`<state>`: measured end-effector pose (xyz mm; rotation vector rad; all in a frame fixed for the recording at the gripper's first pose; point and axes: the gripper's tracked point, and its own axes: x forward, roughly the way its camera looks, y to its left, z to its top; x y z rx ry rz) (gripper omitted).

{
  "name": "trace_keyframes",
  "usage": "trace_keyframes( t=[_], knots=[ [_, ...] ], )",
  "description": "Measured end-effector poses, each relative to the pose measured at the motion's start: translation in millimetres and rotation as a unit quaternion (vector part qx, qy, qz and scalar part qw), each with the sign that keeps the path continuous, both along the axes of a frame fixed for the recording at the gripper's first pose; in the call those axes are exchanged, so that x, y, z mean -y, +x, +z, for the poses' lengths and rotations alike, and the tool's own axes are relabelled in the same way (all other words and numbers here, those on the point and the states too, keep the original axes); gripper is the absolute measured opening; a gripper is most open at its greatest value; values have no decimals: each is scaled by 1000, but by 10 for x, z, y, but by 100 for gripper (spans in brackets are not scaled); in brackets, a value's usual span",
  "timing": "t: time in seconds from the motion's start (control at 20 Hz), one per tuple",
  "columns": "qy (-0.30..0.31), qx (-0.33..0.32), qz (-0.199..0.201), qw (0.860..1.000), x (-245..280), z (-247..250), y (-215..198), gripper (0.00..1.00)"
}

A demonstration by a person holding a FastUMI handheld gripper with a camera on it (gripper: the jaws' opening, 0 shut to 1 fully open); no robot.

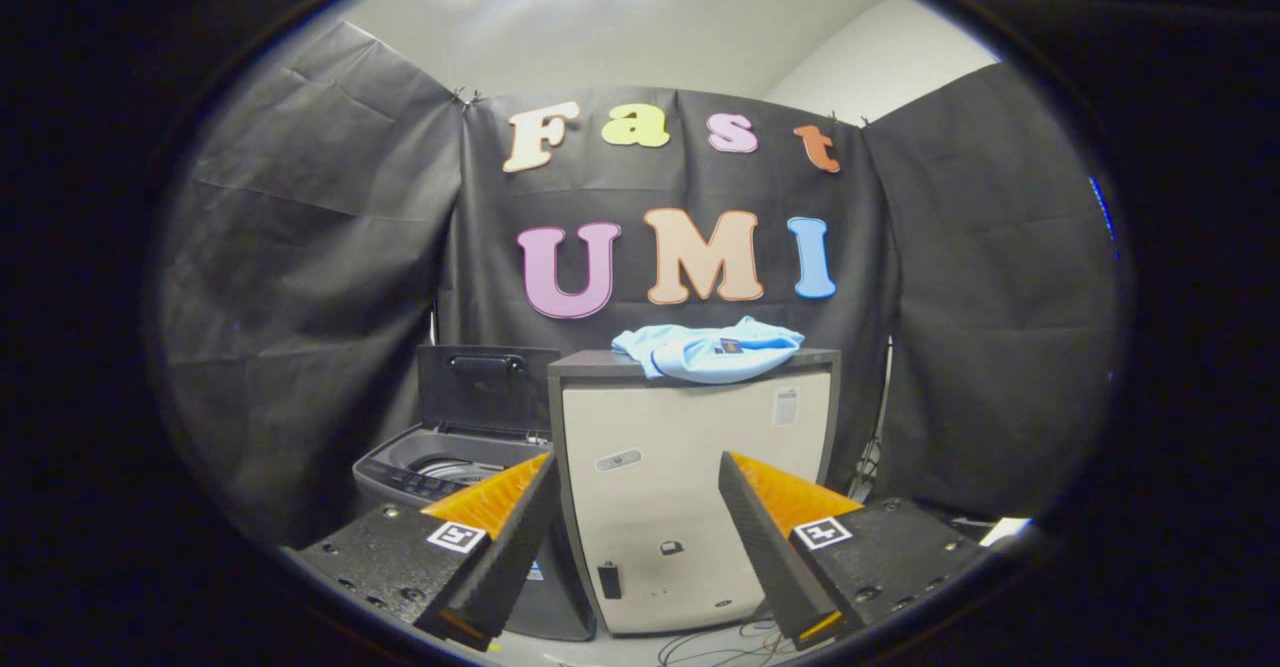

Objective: Put the clothes into the washing machine and then close the washing machine lid.

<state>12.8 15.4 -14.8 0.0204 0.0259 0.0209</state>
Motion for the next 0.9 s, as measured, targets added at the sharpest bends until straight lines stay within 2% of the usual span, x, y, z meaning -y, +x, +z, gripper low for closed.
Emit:
trace_keyframes(
  t=[0.35, 0.7, 0.9],
  knots=[
    [10, -1, 7, 1000, -61, 166, 408, 96],
    [-9, -9, 7, 1000, -21, 569, 1206, 96],
    [-39, -23, 0, 999, 85, 792, 1808, 96]
  ],
)
